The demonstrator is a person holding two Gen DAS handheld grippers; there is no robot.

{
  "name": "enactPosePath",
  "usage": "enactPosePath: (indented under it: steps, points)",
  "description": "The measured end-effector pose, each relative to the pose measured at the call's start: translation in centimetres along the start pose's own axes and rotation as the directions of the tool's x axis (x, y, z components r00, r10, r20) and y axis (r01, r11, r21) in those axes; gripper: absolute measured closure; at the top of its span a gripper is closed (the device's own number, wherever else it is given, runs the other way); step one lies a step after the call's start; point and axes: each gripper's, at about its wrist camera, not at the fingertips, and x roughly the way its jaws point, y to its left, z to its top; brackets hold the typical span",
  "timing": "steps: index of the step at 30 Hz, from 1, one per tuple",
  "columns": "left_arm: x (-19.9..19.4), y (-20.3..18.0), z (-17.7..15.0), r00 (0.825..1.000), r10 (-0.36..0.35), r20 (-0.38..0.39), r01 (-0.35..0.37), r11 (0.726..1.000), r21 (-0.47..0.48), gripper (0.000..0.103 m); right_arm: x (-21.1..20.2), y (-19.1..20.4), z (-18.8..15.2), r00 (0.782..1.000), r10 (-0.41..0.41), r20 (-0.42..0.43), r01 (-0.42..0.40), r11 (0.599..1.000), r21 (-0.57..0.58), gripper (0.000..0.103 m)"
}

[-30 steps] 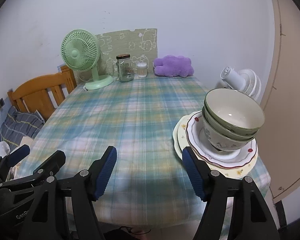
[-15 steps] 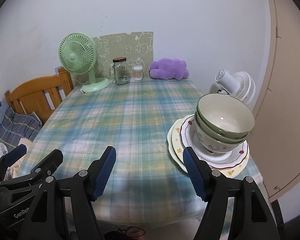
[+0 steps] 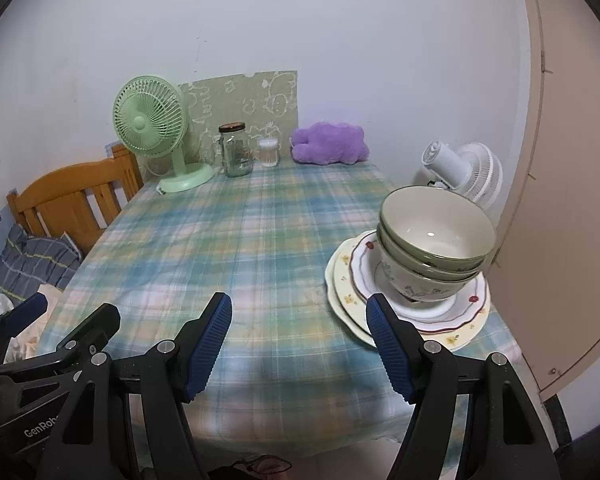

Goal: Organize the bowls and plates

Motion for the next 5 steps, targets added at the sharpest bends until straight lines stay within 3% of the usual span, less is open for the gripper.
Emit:
enactPosePath:
  steps: [5]
  points:
    - [-0.5,-0.4,-0.23,1.0,-0.01,0.008,0.01,1.0,0.012,0.0,-0.6,-0.32,-0.33,1.0,-0.01,0.007,0.01,1.0,0.004,0.023]
